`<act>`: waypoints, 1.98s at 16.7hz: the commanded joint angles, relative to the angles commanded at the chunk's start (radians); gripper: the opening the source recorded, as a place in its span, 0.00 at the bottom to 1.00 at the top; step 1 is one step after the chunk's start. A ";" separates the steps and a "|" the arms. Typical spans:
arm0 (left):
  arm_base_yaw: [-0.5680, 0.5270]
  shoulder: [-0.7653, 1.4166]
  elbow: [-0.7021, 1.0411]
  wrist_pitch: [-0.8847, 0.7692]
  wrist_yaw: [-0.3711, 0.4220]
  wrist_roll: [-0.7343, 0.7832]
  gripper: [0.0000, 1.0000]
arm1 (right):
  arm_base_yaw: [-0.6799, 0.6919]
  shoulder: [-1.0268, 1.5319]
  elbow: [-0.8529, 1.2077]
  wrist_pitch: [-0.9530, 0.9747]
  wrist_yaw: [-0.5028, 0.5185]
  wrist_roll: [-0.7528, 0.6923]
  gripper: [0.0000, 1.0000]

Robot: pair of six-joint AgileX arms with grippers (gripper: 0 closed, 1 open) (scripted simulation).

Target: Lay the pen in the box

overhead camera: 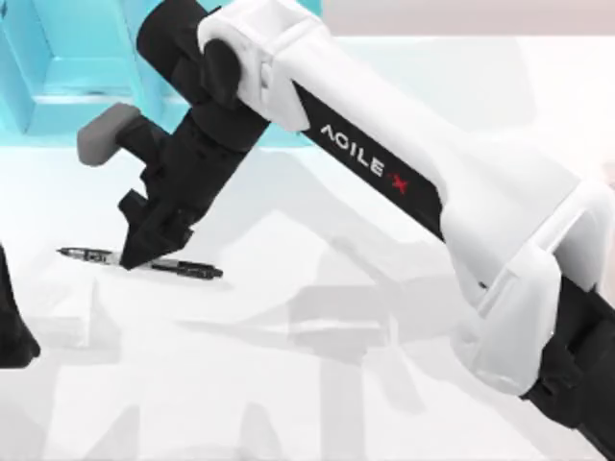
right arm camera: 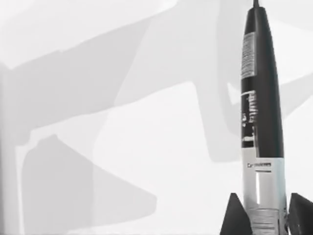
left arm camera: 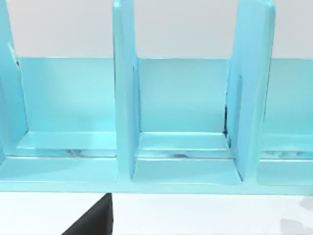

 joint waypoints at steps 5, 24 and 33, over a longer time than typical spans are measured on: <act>0.000 0.000 0.000 0.000 0.000 0.000 1.00 | -0.024 -0.026 -0.018 -0.011 0.028 0.033 0.00; 0.000 0.000 0.000 0.000 0.000 0.000 1.00 | -0.925 -0.546 -0.845 -0.240 1.144 1.523 0.00; 0.000 0.000 0.000 0.000 0.000 0.000 1.00 | -1.018 -0.589 -0.952 -0.209 1.257 1.695 0.00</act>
